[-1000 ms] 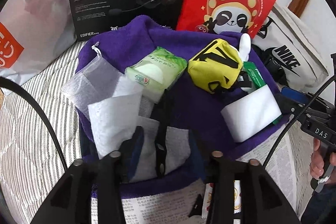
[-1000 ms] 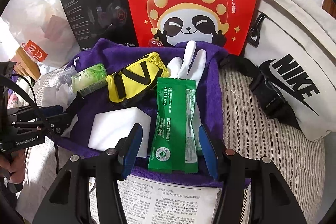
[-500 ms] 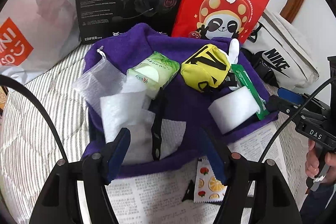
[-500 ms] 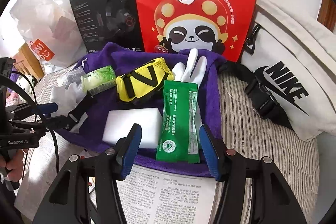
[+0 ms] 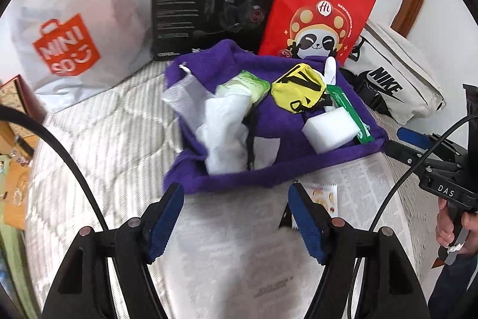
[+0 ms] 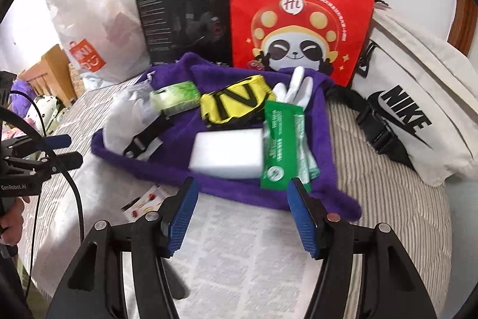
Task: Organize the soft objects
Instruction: 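Grasp the black watch strap on the newspaper with the right gripper, then grasp the orange-print sachet with the left gripper while the right holds the strap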
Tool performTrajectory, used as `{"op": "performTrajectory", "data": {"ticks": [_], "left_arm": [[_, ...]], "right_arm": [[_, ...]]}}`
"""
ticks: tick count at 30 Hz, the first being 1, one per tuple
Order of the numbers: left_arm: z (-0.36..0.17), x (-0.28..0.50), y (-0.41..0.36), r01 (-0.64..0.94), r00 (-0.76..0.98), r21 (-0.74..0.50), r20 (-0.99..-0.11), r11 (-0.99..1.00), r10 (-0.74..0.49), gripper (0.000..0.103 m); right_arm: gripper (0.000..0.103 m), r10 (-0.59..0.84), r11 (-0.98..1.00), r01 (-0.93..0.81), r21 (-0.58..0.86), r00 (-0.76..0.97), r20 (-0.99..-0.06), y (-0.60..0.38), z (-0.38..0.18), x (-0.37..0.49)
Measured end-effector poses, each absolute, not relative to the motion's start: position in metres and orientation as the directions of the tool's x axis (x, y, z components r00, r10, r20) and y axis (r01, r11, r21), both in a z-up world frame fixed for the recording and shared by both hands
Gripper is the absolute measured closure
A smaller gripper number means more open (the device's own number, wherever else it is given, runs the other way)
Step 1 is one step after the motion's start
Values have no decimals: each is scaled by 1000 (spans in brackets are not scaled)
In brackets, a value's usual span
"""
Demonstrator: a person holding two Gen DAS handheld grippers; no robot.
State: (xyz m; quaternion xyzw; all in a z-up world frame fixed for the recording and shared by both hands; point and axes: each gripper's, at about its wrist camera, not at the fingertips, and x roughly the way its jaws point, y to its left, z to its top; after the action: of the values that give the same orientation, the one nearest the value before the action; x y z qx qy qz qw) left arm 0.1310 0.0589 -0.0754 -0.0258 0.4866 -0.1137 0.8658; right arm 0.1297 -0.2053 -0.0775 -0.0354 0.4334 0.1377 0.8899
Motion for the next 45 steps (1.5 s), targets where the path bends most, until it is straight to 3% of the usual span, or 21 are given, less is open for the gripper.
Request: {"op": "performTrajectory", "data": {"ticks": [14, 24, 30, 32, 33, 34, 45], "left_arm": [[-23, 96, 67, 161, 593, -124, -781, 979, -196, 29], [-43, 110, 28, 173, 569, -173, -786, 970, -242, 29], [-46, 106, 31, 167, 565, -169, -791, 971, -235, 29], [-45, 104, 34, 159, 568, -174, -789, 972, -234, 29], [-45, 103, 35, 157, 569, -177, -788, 972, -235, 29], [-46, 102, 36, 155, 569, -178, -788, 972, -235, 29], [-59, 99, 42, 158, 552, -183, -798, 970, -241, 29]], "right_arm": [[37, 286, 930, -354, 98, 532, -797, -181, -85, 82], [40, 332, 856, -512, 66, 447, -831, -155, -142, 66], [54, 303, 832, -555, -4, 460, -834, -138, -158, 72], [63, 308, 822, -569, -18, 471, -826, -134, -158, 72], [75, 311, 821, -571, -20, 476, -822, -134, -158, 72], [79, 302, 822, -569, -33, 484, -821, -133, -157, 71], [83, 407, 835, -530, 146, 419, -811, -173, -137, 53]]}}
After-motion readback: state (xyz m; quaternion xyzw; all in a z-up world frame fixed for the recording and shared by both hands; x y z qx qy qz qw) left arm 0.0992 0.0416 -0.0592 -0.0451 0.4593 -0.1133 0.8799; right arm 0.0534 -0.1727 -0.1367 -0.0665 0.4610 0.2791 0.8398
